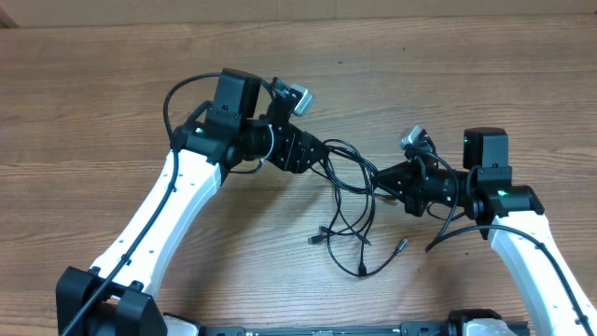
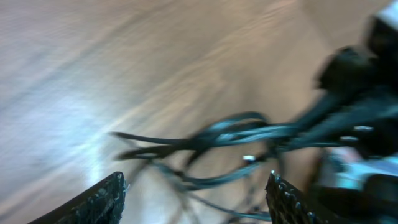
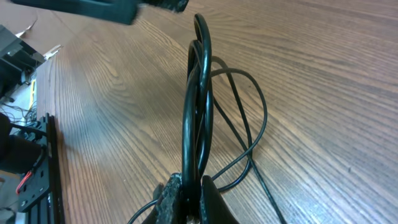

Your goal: Untangle cables

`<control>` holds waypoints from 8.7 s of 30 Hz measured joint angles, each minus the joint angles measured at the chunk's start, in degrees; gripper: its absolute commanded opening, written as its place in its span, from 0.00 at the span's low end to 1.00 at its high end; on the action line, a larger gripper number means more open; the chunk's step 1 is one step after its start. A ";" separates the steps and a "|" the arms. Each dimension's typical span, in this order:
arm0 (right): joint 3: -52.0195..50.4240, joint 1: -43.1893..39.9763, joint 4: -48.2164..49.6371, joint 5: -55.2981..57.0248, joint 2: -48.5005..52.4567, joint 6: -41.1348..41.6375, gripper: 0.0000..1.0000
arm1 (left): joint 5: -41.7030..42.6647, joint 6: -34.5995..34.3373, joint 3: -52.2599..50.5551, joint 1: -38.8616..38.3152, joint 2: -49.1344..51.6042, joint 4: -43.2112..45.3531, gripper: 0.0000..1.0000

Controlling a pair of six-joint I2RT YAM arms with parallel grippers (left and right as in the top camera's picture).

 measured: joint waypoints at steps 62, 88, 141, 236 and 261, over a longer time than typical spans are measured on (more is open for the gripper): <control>0.00 0.00 1.20 -13.86 0.00 -0.37 0.04 | 0.92 31.41 0.00 -1.16 0.00 -3.63 0.77; 0.00 0.00 1.55 -14.97 0.00 -0.35 0.04 | 2.16 31.61 0.00 -1.16 0.55 -3.65 0.07; 0.00 0.26 3.91 -2.47 0.00 23.15 0.04 | -25.14 -15.08 0.00 -1.90 0.55 -2.19 0.08; 0.00 0.24 5.31 18.53 1.11 41.75 1.00 | -9.20 -36.28 -0.07 -6.51 18.14 -0.70 0.05; 0.00 0.26 5.07 21.51 10.60 45.97 1.00 | -0.35 -34.05 -0.07 -5.09 18.14 2.08 0.05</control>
